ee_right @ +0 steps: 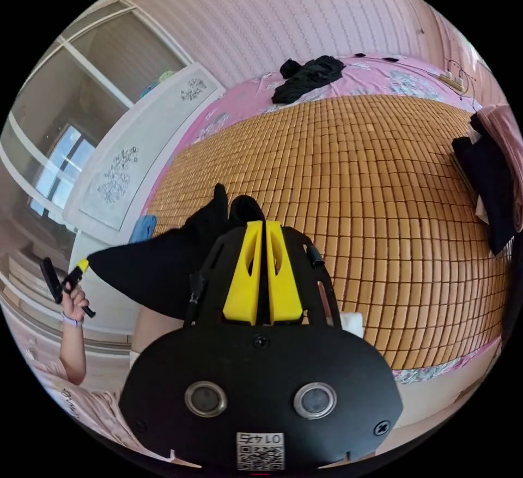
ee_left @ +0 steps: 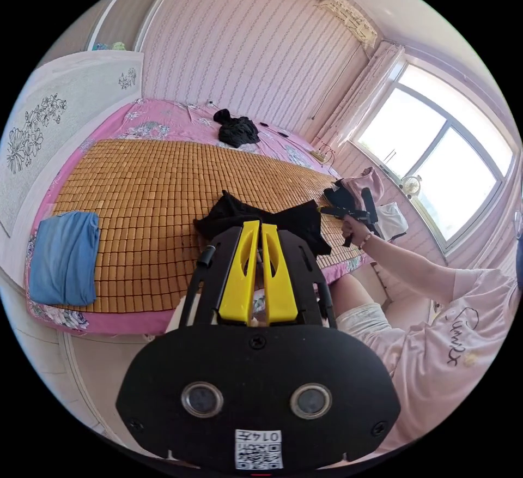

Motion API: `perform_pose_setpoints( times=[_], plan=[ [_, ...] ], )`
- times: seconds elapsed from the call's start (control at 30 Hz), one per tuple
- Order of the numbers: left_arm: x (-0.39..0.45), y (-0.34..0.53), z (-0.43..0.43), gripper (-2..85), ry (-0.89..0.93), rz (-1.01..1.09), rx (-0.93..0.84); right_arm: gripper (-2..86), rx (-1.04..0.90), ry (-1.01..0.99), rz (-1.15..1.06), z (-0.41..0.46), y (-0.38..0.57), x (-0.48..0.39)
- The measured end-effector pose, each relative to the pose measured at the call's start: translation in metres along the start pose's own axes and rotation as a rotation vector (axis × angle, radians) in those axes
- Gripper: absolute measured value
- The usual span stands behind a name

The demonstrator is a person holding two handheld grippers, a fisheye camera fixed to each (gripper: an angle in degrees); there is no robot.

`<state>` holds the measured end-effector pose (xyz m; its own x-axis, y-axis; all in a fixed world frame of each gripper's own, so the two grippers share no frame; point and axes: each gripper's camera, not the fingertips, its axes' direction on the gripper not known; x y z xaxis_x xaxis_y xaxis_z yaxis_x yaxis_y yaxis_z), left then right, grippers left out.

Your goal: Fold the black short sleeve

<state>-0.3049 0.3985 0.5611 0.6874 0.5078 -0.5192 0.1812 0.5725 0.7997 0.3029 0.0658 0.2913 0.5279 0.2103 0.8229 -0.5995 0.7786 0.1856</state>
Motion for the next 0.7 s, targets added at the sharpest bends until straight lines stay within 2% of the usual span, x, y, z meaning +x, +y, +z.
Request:
perform_pose_setpoints(
  times=[0.1,0.27,0.33,0.43,0.57,0.7],
  plan=[
    [0.006,0.011,0.037,-1.0,0.065,-0.037,-0.048,1.1,-0.017,0.040,0.132,-0.020,-0.004,0.031],
    [0.008,0.039,0.089,-1.0,0.117,-0.103,-0.154,3.2,-0.104,0.147,0.153,-0.004,0.095,0.063],
    [0.009,0.048,0.099,-1.0,0.116,-0.115,-0.191,4.5,-0.135,0.114,0.169,0.006,0.134,0.069],
    [0.009,0.059,0.105,-1.0,0.118,-0.140,-0.215,6.6,-0.161,0.109,0.126,0.017,0.182,0.059],
    [0.015,0.066,0.103,-1.0,0.105,-0.151,-0.223,9.0,-0.195,0.226,0.034,0.035,0.222,0.029],
    [0.023,0.072,0.102,-1.0,0.089,-0.148,-0.230,6.9,-0.218,0.228,0.063,0.047,0.230,0.021]
  ],
)
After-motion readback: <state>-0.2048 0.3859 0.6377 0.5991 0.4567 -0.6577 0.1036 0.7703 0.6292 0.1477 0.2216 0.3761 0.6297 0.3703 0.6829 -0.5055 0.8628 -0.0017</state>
